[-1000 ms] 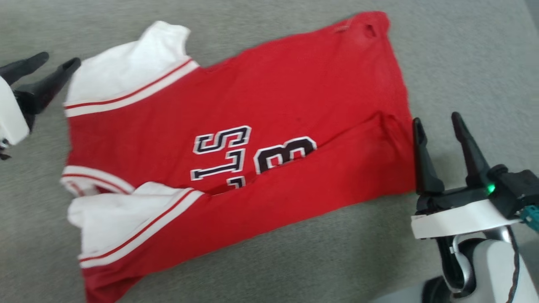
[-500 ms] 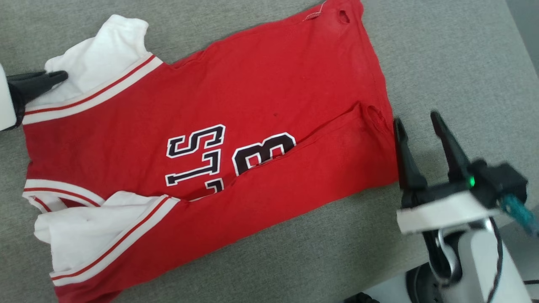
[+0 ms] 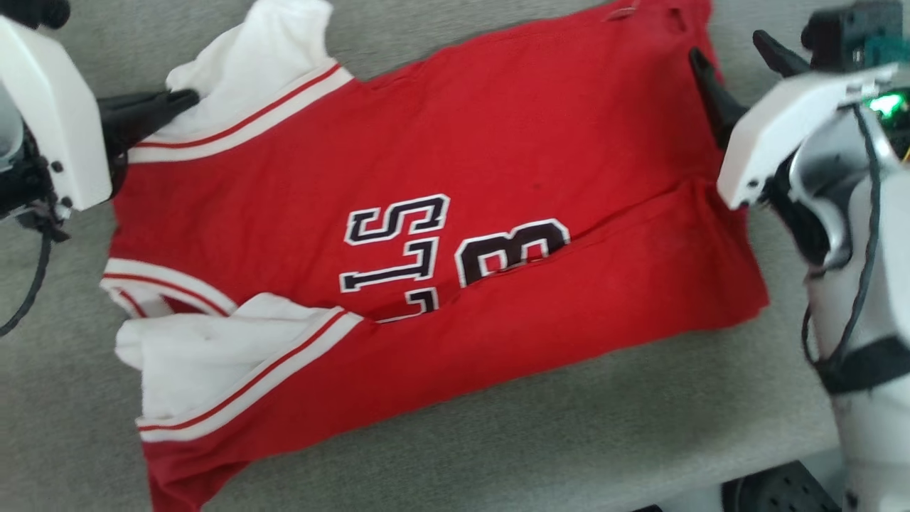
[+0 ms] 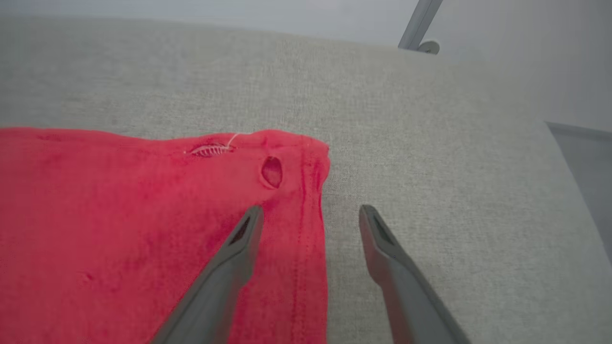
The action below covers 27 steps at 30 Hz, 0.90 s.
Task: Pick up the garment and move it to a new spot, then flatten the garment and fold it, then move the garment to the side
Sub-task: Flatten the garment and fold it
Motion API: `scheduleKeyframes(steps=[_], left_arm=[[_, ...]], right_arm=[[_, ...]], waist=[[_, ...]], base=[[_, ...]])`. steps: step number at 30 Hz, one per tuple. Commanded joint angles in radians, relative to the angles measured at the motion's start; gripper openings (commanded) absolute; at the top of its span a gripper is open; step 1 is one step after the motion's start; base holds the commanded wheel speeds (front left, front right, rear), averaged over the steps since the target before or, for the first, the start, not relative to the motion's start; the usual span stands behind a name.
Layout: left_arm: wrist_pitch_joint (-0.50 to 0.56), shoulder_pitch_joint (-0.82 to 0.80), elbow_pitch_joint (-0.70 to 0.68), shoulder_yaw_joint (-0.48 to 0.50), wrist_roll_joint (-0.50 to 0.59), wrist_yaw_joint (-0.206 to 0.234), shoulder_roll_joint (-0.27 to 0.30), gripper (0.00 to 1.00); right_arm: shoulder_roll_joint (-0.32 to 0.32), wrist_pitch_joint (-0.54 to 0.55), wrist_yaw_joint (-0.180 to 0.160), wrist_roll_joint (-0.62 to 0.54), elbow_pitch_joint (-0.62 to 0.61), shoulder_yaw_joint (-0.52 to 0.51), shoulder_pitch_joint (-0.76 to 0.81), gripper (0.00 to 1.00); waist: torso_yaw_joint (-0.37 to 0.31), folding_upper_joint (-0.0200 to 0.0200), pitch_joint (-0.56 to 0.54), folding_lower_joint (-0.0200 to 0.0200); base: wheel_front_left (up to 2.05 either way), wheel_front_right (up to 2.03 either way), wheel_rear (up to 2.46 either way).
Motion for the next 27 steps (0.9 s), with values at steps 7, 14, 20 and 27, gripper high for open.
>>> scheduleKeyframes(steps=[7,14,20,27], left_arm=[[-0.031,-0.032,-0.027,-0.012,0.007,0.002,-0.029,0.00],[-0.070,-0.053,-0.051,-0.022,0.009,0.002,-0.049,0.00],[-0.161,-0.038,-0.093,-0.013,-0.012,0.002,-0.072,0.00],[-0.264,0.013,-0.207,-0.014,-0.012,0.002,-0.048,0.00]], right_arm=[[-0.020,0.195,-0.001,0.065,0.169,-0.032,-0.172,1.00],[-0.013,0.232,0.000,0.069,0.244,-0.032,-0.232,0.00],[-0.059,0.164,0.000,0.071,0.182,-0.002,-0.209,0.00],[-0.135,0.155,0.000,0.110,0.047,0.040,-0.094,0.00]], waist=[[0.068,0.0000,0.043,0.0000],[0.098,0.0000,0.059,0.0000],[0.126,0.0000,0.002,0.0000],[0.158,0.0000,-0.086,0.0000]], base=[[0.00,0.00,0.00],[0.00,0.00,0.00],[0.00,0.00,0.00],[0.00,0.00,0.00]])
